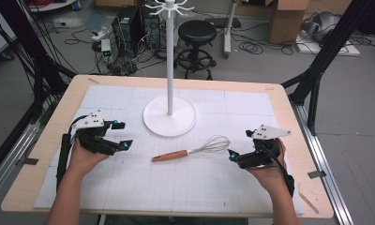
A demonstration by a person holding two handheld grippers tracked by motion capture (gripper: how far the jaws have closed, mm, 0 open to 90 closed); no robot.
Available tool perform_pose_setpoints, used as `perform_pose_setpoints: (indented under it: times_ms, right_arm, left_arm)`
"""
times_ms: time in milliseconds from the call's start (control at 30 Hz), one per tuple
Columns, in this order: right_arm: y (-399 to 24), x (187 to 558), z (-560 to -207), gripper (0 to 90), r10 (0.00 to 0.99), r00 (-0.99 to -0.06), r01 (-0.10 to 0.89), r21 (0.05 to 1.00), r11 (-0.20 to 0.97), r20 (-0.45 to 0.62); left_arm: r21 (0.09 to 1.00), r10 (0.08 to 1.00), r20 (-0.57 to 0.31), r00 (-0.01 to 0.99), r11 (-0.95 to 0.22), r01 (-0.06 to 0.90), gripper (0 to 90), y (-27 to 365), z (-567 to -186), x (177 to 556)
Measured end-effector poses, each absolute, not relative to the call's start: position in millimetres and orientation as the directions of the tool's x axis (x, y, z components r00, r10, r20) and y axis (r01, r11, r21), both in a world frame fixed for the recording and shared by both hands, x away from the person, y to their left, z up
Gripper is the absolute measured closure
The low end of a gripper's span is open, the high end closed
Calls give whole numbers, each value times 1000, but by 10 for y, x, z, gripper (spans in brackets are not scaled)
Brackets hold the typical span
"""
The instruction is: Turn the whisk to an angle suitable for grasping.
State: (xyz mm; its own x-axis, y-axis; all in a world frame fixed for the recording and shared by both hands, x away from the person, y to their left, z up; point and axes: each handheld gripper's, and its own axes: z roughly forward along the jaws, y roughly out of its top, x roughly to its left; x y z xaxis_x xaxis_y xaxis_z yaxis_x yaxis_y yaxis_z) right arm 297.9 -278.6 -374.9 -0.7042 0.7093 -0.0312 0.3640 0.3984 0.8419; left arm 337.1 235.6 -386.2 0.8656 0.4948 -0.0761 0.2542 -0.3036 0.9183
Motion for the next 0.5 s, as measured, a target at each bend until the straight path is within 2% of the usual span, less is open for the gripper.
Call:
perform_pose_setpoints:
  times_ms: [500]
  right_arm:
    - [-2772,2991,-3756,8,702,-711,362,841,403,-31]
  left_arm:
    - [934,496,-89,864,-259,245,107,2402,-3815,3344]
